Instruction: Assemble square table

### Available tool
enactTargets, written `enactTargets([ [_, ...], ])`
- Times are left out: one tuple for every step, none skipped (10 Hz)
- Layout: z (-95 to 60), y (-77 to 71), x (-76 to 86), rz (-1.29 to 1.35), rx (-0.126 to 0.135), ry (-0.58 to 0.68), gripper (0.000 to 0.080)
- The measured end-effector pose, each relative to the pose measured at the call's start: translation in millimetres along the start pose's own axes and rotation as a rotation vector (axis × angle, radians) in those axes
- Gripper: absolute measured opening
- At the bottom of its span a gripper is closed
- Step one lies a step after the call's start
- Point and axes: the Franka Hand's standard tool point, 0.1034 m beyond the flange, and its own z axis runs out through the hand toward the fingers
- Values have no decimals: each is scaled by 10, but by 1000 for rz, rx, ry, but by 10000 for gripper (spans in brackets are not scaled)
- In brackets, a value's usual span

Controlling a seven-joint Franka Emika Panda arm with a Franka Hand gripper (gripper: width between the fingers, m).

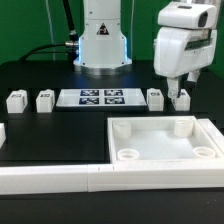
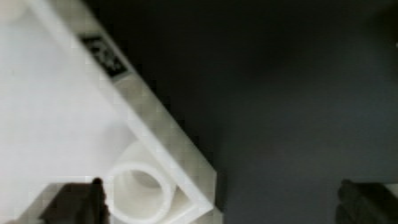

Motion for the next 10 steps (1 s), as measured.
enactTargets([
  [-4,-3,7,76,2,2,649],
  [0,-5,5,113,4,1,649],
  [1,-25,10,223,12,3,649],
  [22,-148,-1,462,39,-6,649],
  [32,-198,-43,528,56,-12,649],
  [25,-221,-65,688,86,-13,649],
  [21,-247,-50,790,105,-10,649],
  [24,-252,-49,792,106,-11,649],
  [29,-255,-60,789,108,-21,649],
  [27,-256,-59,790,113,-40,649],
])
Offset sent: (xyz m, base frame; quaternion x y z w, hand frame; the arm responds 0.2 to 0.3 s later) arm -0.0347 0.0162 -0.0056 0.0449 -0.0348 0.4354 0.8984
